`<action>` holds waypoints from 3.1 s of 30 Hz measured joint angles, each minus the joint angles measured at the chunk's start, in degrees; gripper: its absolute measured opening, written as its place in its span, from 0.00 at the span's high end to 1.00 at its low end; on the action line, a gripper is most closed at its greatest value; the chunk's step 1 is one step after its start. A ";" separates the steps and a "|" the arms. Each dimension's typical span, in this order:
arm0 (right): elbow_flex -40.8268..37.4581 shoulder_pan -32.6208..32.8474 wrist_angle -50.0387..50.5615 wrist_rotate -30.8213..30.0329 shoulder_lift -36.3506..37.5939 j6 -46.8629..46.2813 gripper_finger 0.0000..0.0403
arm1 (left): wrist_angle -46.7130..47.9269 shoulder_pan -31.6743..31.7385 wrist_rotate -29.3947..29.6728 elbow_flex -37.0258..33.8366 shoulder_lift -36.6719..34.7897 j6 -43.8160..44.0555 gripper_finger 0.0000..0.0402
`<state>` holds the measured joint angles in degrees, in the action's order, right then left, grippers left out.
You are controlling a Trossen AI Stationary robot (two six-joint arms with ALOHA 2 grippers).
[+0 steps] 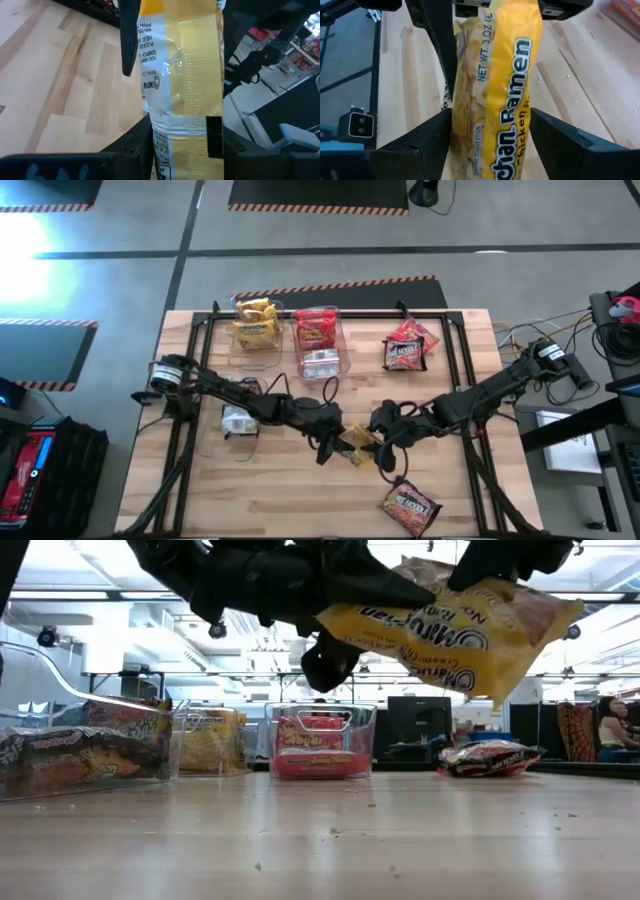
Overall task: Sort Maruchan noodles
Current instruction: Put the yellow noodle pack into the top left transparent bin
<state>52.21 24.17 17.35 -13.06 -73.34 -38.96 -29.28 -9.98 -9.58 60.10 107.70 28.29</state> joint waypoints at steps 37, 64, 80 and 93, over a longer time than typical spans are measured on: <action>0.02 0.03 0.87 1.53 0.02 3.10 0.64 | 15.42 0.55 -0.75 5.72 -2.65 -7.35 0.52; 0.04 -1.13 -5.31 -9.30 4.30 19.22 0.64 | -10.92 -6.65 29.80 -20.62 -17.02 -9.50 0.51; 0.11 -4.23 -23.56 -5.91 3.80 36.68 0.64 | -20.10 -8.06 32.61 -20.55 -16.87 -21.16 0.51; 0.11 -4.23 -25.79 -2.91 3.69 40.30 0.64 | -20.09 -8.23 26.51 -15.83 -16.85 -26.78 0.51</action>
<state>52.31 19.94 -8.44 -15.97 -69.65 1.34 -49.37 -18.21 16.93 44.27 90.85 1.50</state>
